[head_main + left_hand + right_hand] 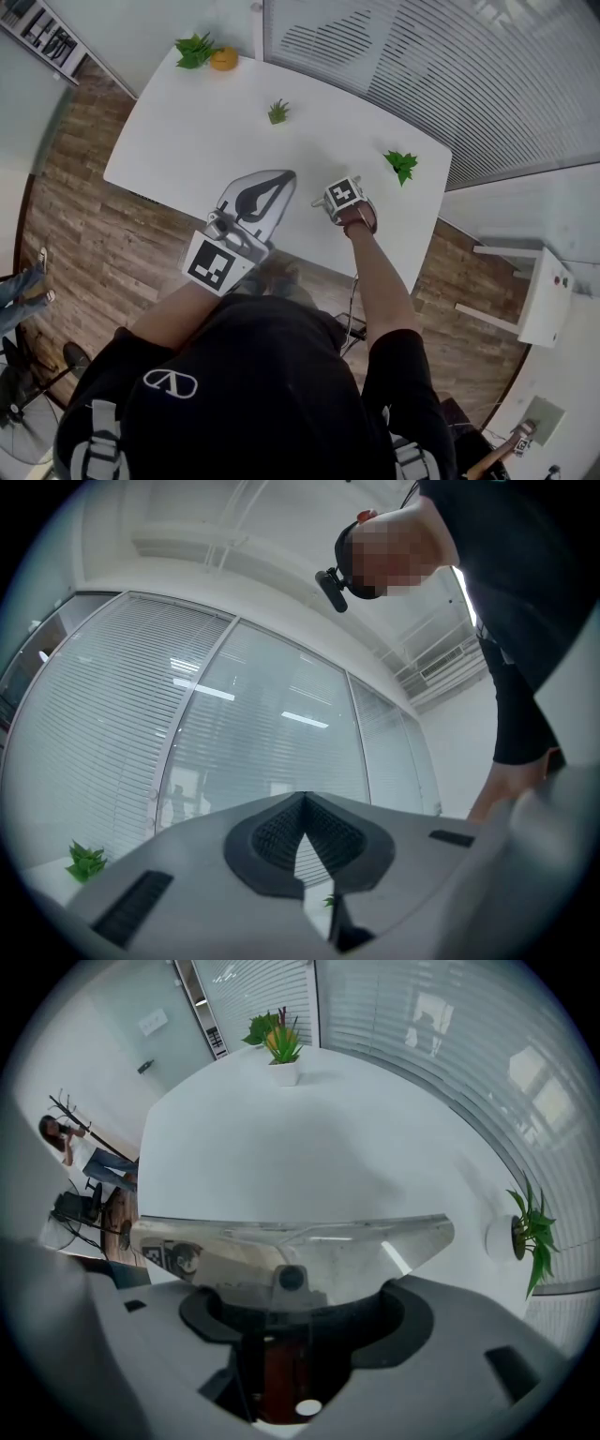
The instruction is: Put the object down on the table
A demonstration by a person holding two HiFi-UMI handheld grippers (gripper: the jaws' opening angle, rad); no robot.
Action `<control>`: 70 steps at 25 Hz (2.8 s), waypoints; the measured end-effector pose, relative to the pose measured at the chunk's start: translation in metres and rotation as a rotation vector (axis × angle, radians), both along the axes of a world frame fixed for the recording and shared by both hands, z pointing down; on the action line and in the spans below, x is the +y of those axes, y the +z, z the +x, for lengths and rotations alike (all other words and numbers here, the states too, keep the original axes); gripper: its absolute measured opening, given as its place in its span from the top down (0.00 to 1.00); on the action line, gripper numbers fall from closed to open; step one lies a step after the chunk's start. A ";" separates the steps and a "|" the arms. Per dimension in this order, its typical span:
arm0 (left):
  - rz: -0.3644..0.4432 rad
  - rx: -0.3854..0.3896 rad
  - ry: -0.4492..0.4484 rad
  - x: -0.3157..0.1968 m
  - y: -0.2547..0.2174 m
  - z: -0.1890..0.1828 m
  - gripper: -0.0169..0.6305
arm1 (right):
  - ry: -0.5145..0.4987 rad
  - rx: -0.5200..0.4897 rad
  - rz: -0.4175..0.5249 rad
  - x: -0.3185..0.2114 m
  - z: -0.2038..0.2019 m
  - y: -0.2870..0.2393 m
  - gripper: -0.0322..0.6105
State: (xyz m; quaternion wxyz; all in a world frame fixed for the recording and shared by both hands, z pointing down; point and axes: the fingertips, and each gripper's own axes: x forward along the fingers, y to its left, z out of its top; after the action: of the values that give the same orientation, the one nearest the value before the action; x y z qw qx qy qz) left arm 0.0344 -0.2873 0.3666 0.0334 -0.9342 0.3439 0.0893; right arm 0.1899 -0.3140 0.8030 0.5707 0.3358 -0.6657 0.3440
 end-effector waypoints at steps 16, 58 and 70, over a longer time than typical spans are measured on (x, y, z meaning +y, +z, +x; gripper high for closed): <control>-0.003 -0.004 0.007 0.004 0.000 -0.001 0.97 | 0.046 -0.019 0.034 -0.004 0.007 -0.011 0.44; 0.089 0.051 0.145 0.011 -0.036 0.052 0.97 | 0.203 -0.210 1.620 0.064 -0.034 -0.466 0.89; 0.085 0.043 0.138 0.013 -0.034 0.049 0.97 | 0.216 -0.213 1.612 0.063 -0.034 -0.459 0.94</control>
State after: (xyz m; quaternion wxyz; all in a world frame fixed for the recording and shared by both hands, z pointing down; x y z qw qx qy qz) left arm 0.0835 -0.2739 0.3330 0.0595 -0.9513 0.2750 0.1258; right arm 0.1559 -0.2511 0.3437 0.0518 0.6705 -0.7232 -0.1570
